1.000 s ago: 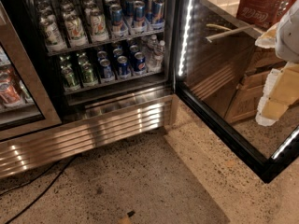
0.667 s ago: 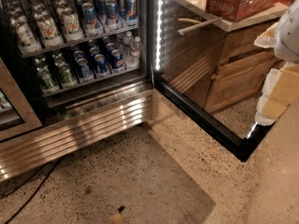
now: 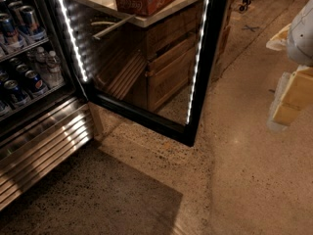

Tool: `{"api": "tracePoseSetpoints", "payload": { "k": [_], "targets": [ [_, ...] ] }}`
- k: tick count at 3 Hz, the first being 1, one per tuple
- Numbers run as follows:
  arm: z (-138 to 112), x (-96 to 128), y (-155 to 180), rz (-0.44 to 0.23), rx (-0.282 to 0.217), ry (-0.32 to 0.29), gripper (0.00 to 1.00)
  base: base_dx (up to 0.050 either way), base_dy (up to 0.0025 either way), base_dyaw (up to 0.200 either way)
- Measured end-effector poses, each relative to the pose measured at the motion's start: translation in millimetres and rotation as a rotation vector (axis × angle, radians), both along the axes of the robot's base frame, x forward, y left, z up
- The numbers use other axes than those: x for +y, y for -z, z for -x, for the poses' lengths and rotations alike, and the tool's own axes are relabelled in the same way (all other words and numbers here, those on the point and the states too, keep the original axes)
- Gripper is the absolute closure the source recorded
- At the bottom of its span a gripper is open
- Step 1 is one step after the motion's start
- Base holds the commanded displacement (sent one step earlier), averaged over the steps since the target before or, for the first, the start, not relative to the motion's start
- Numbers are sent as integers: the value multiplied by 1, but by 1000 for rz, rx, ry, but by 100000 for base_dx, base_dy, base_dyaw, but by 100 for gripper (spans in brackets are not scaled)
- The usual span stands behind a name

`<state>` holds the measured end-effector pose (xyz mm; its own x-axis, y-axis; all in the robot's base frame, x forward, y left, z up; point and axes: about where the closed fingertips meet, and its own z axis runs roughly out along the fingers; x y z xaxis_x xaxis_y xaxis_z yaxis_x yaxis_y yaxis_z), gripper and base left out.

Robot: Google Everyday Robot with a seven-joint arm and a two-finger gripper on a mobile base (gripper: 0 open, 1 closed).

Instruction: Close right fridge door

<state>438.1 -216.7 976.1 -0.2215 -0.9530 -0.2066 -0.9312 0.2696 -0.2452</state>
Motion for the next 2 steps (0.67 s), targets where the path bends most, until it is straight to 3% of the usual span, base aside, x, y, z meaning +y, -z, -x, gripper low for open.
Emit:
{"api": "tracePoseSetpoints", "payload": {
  "k": [1, 2],
  "targets": [
    [0, 0, 0, 0, 0, 0, 0, 3940, -239, -12222],
    [0, 0, 0, 0, 0, 0, 0, 4386, 215, 9440]
  ]
}}
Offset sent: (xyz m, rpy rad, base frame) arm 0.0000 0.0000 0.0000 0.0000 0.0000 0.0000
